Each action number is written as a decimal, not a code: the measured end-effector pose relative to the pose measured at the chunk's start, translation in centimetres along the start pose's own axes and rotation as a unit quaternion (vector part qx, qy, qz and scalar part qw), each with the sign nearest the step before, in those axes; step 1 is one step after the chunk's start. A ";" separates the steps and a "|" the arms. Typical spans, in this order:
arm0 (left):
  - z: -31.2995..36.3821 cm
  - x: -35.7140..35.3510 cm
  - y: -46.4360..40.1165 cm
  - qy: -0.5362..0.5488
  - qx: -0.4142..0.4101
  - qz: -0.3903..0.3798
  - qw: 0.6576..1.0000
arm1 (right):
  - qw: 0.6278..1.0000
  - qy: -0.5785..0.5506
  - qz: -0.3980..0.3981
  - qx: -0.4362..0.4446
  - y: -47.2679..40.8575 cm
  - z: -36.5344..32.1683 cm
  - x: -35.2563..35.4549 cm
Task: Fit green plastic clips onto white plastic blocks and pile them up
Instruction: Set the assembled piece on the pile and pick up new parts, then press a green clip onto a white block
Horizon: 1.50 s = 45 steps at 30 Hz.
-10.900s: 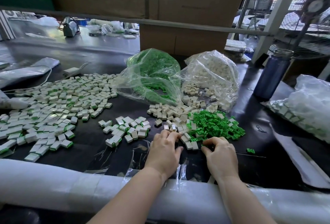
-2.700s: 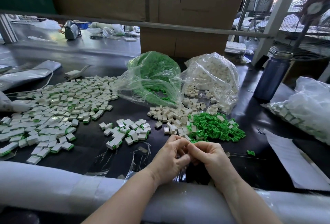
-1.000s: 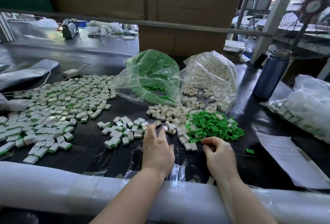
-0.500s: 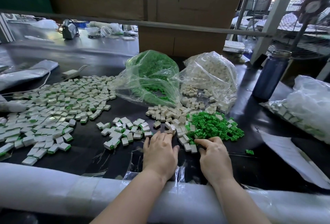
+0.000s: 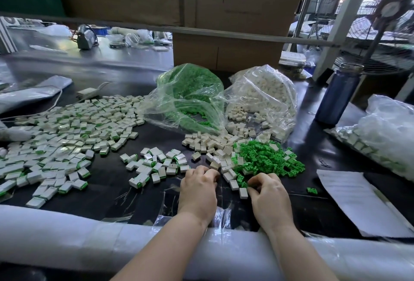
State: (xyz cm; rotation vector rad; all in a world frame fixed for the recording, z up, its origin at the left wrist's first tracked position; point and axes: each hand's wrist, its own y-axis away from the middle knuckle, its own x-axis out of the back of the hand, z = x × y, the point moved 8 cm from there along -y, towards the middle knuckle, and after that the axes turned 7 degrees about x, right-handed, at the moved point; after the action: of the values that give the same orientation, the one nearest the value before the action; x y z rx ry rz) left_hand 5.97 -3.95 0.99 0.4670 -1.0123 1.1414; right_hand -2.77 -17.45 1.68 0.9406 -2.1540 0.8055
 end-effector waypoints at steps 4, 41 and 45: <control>0.3 0.6 0.2 0.072 -0.016 0.022 0.997 | 1.000 -0.013 0.010 0.011 0.0 -0.3 0.3; 0.7 0.3 0.9 0.491 0.033 -0.162 0.855 | 0.921 -0.386 -0.021 0.047 0.4 -2.0 0.2; 0.7 0.3 0.9 0.507 0.040 -0.164 0.845 | 0.917 -0.396 -0.026 0.045 0.5 -2.1 0.2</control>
State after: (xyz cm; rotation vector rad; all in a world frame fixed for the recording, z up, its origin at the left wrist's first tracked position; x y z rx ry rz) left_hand 4.90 -3.96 1.37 0.0413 0.0512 0.9169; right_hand -2.61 -15.71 2.98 1.5650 -2.7572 0.5414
